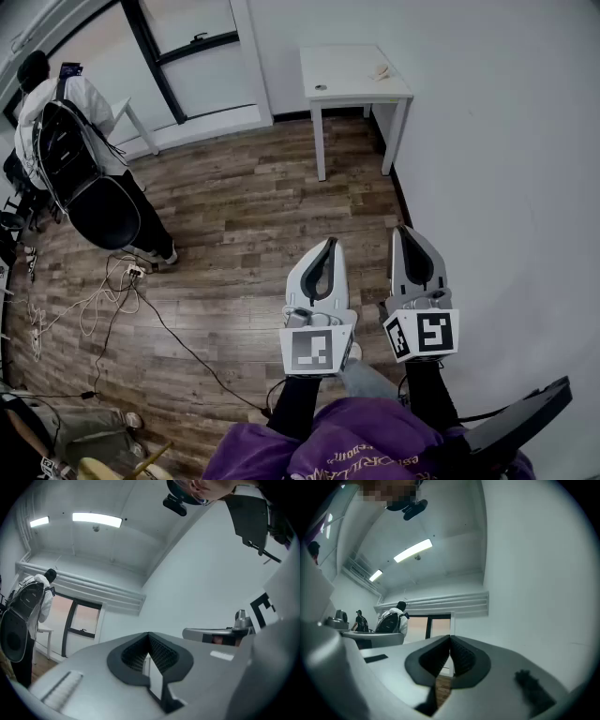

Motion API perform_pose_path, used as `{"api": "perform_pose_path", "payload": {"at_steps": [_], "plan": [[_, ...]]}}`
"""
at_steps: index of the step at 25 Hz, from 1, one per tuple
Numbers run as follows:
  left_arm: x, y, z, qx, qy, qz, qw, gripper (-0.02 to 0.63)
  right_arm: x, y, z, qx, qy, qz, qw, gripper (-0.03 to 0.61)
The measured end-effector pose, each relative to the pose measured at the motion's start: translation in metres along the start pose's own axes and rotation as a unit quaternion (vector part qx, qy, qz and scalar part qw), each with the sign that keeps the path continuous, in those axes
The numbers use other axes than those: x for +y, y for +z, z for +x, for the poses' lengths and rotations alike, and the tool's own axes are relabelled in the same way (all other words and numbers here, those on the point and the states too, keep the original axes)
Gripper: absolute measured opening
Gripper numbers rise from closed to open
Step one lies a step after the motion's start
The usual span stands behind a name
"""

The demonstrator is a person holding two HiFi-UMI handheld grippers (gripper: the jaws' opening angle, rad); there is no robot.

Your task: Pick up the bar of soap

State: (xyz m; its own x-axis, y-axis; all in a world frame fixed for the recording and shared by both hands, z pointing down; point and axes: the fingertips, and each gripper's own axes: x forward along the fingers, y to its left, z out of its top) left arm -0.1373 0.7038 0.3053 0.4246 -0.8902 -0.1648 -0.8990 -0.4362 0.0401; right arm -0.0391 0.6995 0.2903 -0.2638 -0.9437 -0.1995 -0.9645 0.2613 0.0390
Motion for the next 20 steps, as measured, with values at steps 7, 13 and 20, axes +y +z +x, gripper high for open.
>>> {"api": "perform_pose_path", "payload": {"at_steps": [7,13,20], "plan": [[0.003,0.0,0.081,-0.02,0.01,-0.002,0.9997,0.005,-0.052,-0.005,0.062,0.003,0.003,0.002,1.0,0.009],[0.014,-0.03,0.141,0.02,0.021,-0.006,0.9996,0.005,-0.089,-0.034,0.114,0.024,0.003,0.01,1.0,0.009],[0.075,-0.042,0.254,0.001,-0.009,0.007,0.9999,0.005,-0.11,-0.058,0.231,0.005,-0.01,0.001,1.0,0.009]]}}
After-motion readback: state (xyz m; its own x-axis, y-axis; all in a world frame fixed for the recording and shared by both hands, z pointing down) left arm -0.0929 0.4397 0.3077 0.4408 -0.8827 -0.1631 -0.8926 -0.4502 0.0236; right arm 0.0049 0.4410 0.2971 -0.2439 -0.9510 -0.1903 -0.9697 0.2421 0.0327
